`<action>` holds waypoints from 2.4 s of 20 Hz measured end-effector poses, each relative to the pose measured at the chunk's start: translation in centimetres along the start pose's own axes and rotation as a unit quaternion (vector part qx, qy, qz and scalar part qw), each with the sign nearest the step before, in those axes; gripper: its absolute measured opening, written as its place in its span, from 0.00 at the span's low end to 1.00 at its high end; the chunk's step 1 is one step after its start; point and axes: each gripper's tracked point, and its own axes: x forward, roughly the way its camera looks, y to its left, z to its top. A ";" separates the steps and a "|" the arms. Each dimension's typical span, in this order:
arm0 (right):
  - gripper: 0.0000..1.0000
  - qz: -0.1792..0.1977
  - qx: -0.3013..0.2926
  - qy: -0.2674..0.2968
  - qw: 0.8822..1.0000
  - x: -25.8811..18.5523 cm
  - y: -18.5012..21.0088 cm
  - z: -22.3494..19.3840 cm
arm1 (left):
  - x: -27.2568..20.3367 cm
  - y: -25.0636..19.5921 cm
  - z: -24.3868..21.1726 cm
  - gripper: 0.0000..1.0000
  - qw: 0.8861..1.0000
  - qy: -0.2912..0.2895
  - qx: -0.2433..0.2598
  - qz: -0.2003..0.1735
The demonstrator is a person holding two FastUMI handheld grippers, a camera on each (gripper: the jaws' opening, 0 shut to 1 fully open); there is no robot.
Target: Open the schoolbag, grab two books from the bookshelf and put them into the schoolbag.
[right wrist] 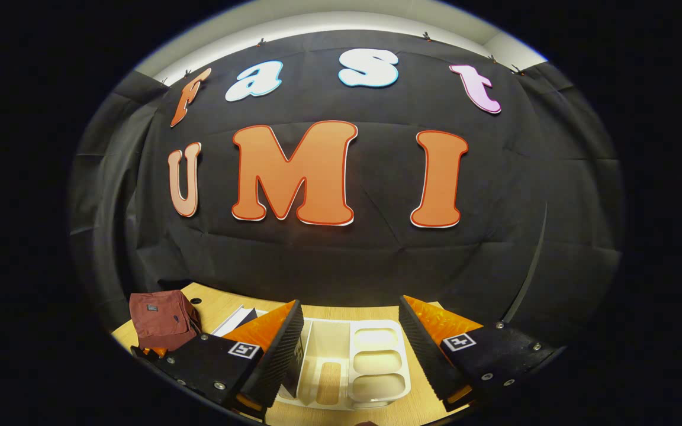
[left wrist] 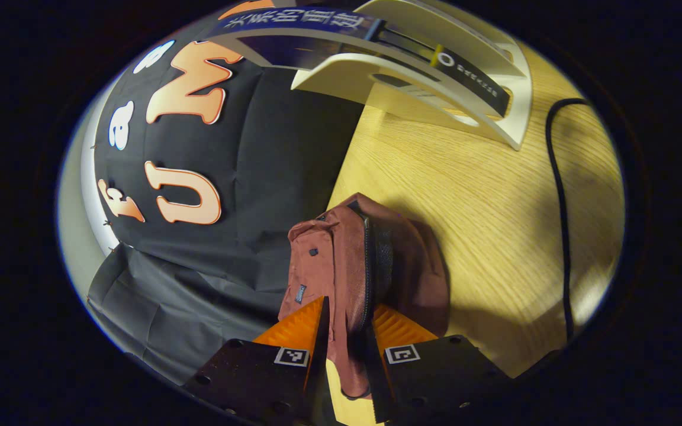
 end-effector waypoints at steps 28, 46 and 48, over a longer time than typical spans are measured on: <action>0.96 0.002 -0.097 0.148 0.984 3.2 15.1 -1.2 | 4.9 20.8 -0.3 0.11 0.909 -0.074 -0.177 -0.370; 0.99 0.049 -0.008 0.545 0.837 7.9 21.2 -14.9 | 9.8 25.0 -0.1 0.16 0.870 -0.093 -0.155 -0.459; 0.94 0.040 0.007 0.568 0.822 8.6 21.1 -16.0 | 10.2 24.5 0.0 0.16 0.868 -0.089 -0.151 -0.465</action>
